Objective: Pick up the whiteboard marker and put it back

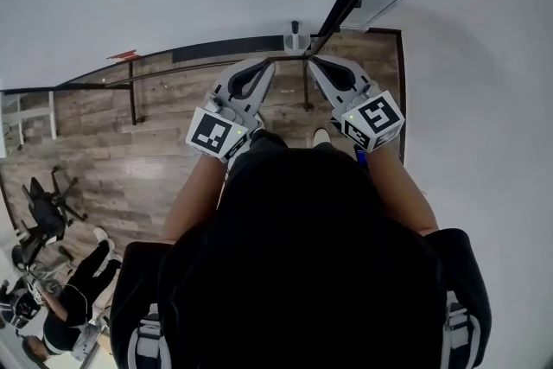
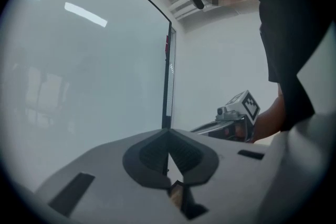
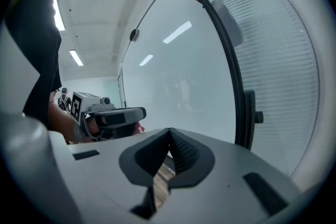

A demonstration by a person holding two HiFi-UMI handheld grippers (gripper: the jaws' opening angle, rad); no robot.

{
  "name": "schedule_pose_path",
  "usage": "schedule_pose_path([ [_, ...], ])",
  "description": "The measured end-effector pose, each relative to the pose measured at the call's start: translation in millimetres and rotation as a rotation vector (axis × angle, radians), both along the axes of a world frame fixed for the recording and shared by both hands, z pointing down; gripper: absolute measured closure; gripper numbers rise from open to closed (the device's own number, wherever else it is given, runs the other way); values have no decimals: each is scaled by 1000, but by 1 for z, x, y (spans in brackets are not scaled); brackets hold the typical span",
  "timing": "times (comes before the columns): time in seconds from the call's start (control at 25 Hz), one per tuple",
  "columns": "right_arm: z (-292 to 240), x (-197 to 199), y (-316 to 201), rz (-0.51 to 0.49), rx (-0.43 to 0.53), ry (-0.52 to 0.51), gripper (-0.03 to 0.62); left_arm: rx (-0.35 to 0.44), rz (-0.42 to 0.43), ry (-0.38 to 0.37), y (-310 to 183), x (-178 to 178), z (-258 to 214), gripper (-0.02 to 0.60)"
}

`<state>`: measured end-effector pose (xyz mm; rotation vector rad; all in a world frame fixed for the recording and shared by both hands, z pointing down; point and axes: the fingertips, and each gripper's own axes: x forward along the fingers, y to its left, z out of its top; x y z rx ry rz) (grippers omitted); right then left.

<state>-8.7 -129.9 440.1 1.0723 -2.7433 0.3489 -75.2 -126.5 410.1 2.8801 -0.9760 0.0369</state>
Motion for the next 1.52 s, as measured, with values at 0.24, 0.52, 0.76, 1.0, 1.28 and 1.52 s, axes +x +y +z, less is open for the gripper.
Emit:
schedule_pose_path([
  [0.24,15,3,-23,133,-26,44,600,-20,121,7,-24,-4,10,578],
  [0.52,25,2,-49,287,-60,73,599,-38,230,-5,-46,-12,20,578],
  [0.76,55,1,-62,366,-135,92,599,-52,286,-4,-63,-10,46,578],
  [1.0,78,9,-65,417,-192,118,599,-53,318,-31,-67,-2,63,578],
  [1.28,103,5,-77,428,-254,135,590,-26,310,-10,-75,1,66,578],
  [1.52,120,5,-89,443,-285,145,542,-35,291,-24,-78,3,70,578],
])
